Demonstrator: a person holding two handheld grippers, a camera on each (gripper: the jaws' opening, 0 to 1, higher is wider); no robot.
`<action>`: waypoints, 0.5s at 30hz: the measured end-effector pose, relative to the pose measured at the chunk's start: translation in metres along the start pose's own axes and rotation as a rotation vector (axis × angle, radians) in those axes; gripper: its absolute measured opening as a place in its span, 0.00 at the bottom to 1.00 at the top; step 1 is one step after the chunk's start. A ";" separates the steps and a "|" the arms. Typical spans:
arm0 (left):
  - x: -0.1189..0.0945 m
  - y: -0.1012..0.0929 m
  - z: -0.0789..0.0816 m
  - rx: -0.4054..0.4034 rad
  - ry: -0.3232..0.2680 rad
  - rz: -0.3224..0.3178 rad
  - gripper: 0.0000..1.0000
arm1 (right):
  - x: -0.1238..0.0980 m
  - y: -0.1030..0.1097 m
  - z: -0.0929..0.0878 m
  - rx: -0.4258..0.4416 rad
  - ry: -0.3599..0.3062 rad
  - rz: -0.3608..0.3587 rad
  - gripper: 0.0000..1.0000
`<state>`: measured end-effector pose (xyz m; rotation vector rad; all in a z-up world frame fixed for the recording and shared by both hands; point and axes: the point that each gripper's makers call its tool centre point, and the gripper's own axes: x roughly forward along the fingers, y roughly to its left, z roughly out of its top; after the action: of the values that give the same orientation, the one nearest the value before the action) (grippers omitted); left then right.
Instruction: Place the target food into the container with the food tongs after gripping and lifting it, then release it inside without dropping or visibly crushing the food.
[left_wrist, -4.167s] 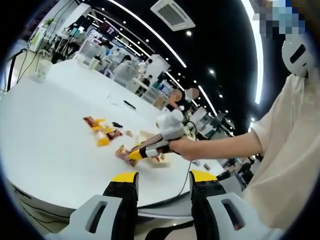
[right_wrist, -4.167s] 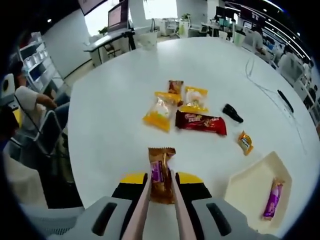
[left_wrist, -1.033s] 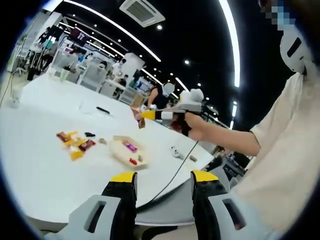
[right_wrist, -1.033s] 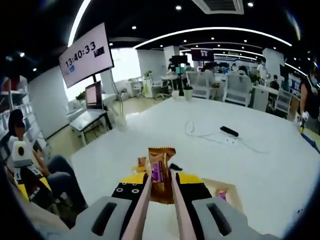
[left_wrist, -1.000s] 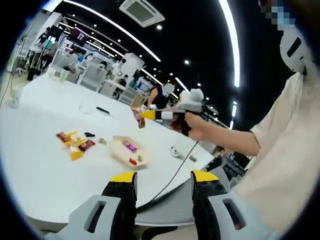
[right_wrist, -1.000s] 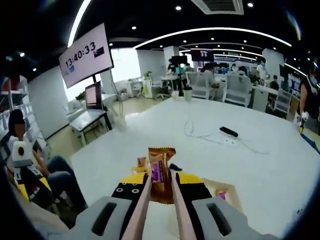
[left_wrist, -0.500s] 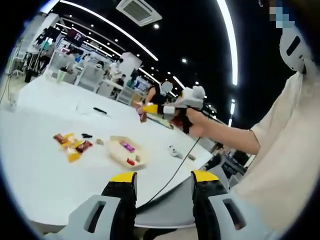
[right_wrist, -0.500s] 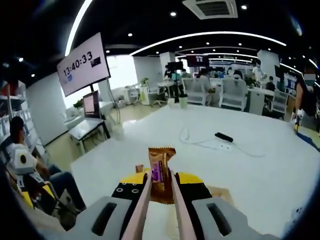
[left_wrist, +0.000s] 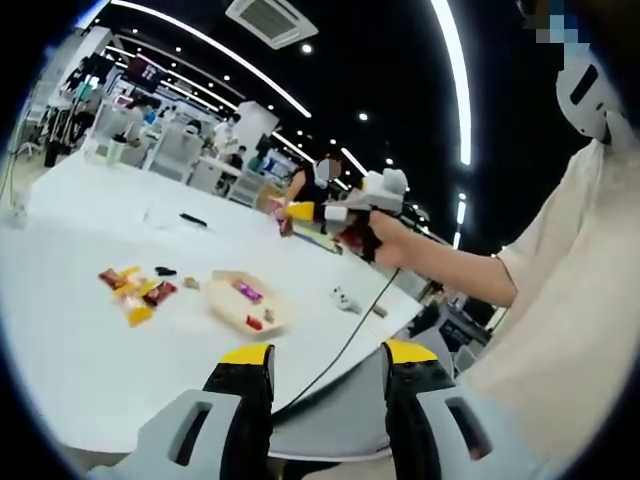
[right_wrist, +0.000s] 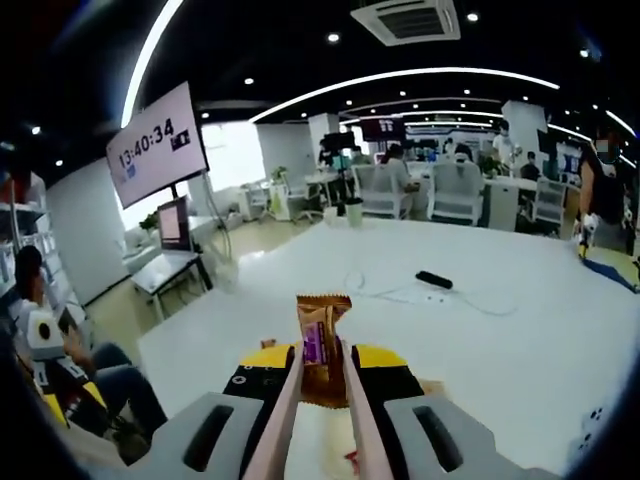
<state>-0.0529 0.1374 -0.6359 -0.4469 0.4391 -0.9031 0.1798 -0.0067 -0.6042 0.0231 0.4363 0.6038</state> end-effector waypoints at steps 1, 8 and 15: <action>0.000 0.000 0.000 0.001 0.001 -0.001 0.42 | -0.001 -0.001 0.001 0.000 -0.002 -0.002 0.21; 0.003 -0.002 -0.001 0.004 0.005 -0.005 0.42 | -0.009 -0.013 0.003 0.006 -0.014 -0.024 0.21; 0.006 -0.003 0.000 0.008 0.006 -0.011 0.42 | -0.013 -0.019 0.003 0.002 -0.016 -0.038 0.21</action>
<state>-0.0517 0.1306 -0.6357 -0.4397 0.4388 -0.9165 0.1818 -0.0298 -0.5990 0.0209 0.4212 0.5651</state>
